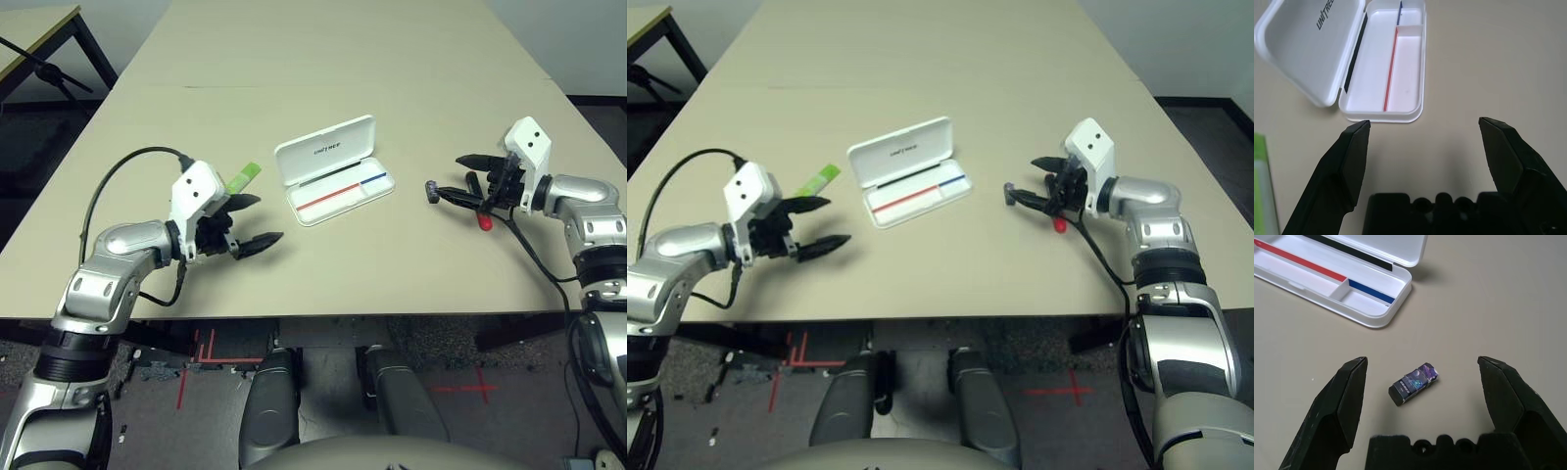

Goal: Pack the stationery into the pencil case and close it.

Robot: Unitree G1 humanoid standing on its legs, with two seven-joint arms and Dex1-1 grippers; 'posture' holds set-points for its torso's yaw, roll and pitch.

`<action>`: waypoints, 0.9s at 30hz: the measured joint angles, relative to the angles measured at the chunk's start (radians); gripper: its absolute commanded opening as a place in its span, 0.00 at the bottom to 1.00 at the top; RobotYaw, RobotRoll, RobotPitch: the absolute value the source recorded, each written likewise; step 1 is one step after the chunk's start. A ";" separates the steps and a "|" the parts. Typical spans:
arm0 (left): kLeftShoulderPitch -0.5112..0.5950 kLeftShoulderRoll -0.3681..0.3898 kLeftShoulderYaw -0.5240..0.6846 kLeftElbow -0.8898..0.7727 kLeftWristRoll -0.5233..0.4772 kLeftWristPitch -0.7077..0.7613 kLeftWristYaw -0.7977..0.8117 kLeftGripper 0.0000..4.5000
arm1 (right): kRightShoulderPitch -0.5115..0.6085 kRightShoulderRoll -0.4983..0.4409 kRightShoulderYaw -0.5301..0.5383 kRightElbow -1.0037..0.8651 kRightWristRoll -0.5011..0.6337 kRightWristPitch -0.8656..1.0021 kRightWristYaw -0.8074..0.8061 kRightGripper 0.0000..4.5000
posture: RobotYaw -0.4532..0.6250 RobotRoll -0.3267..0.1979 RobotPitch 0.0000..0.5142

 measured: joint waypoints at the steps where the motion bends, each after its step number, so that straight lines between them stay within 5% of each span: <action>1: -0.018 -0.002 -0.021 0.001 0.013 0.001 -0.002 0.99 | 0.000 0.000 0.001 -0.002 0.000 0.003 0.001 1.00 | 0.44 0.62 0.26; 14: -0.183 -0.078 -0.230 0.119 0.162 -0.017 -0.031 0.99 | 0.051 -0.003 0.001 -0.099 0.016 0.079 0.031 1.00 | 0.42 0.62 0.26; 27: -0.291 -0.151 -0.274 0.262 0.236 -0.059 -0.075 0.99 | 0.118 -0.005 -0.001 -0.241 0.084 0.193 0.058 1.00 | 0.40 0.62 0.25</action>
